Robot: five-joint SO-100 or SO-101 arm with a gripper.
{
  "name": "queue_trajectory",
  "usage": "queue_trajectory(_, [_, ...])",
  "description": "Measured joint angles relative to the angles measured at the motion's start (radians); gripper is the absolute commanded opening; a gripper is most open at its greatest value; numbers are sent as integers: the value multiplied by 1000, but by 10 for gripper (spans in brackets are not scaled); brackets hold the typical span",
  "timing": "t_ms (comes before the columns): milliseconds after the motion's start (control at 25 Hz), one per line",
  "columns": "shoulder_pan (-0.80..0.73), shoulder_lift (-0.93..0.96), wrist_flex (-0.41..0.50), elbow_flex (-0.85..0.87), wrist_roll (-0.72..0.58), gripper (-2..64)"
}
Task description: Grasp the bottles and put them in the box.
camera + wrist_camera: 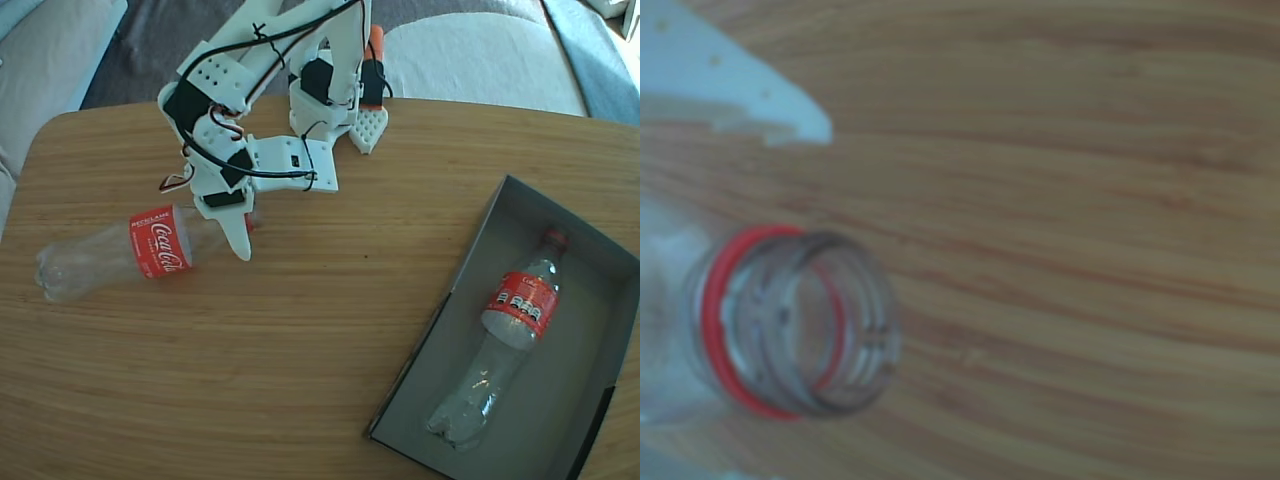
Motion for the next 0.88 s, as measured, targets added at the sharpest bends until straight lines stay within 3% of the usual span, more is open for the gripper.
queue_trajectory(880, [-18, -61, -74, -18, 0, 456])
